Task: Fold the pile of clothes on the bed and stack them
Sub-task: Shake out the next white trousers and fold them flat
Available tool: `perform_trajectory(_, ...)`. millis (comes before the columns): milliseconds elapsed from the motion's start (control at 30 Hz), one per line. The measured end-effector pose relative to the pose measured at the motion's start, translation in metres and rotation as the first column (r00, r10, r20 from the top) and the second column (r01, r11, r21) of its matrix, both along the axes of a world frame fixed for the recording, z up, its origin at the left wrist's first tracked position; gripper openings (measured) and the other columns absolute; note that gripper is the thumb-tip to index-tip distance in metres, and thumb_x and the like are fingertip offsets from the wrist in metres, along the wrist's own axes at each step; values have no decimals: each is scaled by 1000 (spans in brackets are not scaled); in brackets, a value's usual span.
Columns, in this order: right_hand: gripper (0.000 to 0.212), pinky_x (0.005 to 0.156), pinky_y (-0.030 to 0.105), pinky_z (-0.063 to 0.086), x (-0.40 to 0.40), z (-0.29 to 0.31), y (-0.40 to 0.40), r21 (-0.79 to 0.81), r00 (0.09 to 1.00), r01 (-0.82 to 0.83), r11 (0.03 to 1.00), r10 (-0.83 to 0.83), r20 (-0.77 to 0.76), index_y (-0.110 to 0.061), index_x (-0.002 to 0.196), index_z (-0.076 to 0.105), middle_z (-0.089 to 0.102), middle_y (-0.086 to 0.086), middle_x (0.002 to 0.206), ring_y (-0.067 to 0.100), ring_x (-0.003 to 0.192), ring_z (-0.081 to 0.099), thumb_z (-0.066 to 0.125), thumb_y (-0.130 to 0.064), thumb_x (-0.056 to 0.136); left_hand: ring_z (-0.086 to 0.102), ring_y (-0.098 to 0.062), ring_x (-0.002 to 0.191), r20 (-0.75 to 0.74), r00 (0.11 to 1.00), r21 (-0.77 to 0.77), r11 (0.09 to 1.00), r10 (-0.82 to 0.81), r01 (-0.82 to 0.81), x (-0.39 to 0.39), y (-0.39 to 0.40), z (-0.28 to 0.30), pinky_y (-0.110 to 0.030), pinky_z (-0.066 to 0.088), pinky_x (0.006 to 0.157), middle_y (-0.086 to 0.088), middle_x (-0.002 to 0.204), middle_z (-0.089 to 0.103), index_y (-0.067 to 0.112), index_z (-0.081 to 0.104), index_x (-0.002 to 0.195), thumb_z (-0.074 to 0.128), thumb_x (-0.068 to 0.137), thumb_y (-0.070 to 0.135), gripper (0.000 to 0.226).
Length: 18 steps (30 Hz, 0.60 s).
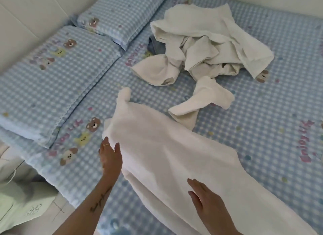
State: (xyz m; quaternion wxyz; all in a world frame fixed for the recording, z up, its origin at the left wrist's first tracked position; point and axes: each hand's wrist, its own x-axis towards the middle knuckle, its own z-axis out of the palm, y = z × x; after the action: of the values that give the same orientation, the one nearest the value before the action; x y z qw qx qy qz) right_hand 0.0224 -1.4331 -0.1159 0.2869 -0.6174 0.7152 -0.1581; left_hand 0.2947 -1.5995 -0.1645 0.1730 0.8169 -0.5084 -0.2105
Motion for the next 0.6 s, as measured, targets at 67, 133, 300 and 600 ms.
perform_trajectory(67,44,51,23,56,33,-4,-28,-16,1000,-21,1000,21,15,-17,105,74,74,2,101,12,78,73,87,-11,64,28,-35,138,-103,989,7,994,105,-105,20,-36,-7,-44,25,113,-22,149,32,-4,27,143,39,100,29,56)
perform_trajectory(133,43,61,26,58,69,-10,-60,-54,998,-34,998,37,49,-16,111,71,72,1,108,13,90,72,83,-14,70,37,-38,132,-255,919,140,951,302,-274,41,-67,-20,-46,34,106,-22,147,34,0,25,144,34,99,41,62)
perform_trajectory(300,59,94,24,47,162,-17,-149,-174,993,-92,980,104,61,-9,134,52,53,5,139,16,123,55,73,-24,81,59,-29,89,-598,558,463,816,575,-345,73,-107,-24,-37,51,82,-19,111,63,-8,57,118,60,91,25,42)
perform_trajectory(600,42,99,26,47,231,-16,-243,-28,948,189,982,-174,267,-19,138,47,58,-7,133,10,119,57,51,-14,97,61,-1,99,-674,721,-66,986,-159,155,52,-96,46,-15,47,83,14,103,66,31,65,102,53,95,16,21)
